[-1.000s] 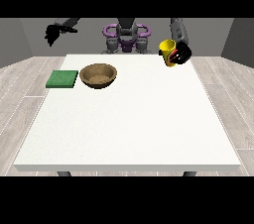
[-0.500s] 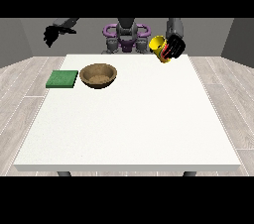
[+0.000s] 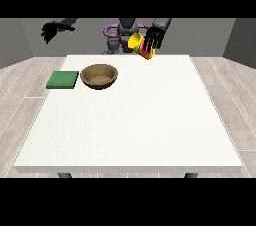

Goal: Pick the cup and pour the ball into the bowl, then pick the bowl and place it on the pad

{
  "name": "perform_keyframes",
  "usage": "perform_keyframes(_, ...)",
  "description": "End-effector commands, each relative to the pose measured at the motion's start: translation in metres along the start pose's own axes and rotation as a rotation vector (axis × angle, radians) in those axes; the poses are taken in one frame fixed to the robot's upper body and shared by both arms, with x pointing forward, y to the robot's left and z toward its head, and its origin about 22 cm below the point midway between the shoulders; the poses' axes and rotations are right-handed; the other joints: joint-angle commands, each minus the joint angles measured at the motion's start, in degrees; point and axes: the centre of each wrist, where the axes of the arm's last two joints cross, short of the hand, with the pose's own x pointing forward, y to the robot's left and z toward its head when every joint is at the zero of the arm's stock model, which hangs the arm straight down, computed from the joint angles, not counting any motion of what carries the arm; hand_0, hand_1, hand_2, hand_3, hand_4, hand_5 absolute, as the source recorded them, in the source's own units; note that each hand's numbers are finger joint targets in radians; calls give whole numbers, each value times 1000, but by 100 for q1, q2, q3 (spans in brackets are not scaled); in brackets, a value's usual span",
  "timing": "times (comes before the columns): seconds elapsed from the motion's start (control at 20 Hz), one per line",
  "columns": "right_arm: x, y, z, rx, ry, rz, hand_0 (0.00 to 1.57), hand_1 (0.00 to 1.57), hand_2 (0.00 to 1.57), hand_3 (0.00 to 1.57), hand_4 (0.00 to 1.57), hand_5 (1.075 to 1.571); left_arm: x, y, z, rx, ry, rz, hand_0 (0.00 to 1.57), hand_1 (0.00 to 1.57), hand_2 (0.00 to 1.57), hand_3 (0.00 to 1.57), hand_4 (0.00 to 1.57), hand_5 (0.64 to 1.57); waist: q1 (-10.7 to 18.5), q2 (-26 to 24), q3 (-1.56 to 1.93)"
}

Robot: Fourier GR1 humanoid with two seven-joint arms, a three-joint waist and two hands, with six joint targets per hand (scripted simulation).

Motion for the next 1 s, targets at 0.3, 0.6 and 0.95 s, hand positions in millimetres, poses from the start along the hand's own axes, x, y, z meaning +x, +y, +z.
perform_keyframes(0.3, 1, -23, 2, -22, -22, 3, 0, 0, 0, 0, 0, 1571, 100, -9, 1, -38, -329, -480, 1477, 1477, 1571, 1571, 1571, 1098, 25, 92, 6)
perform_keyframes(0.6, -3, -14, -8, 9, 37, -21, 0, 0, 0, 0, 0, 1570, 146, -26, 19, -64, -472, -856, 1522, 1522, 1571, 1571, 1510, 1221, -6, -234, 2)
perform_keyframes(0.95, -7, -28, 9, -31, 23, -9, 0, 0, 0, 0, 0, 1571, 140, -19, 12, -92, -587, -1033, 1449, 1449, 1571, 1571, 1529, 1137, 105, -184, -8)
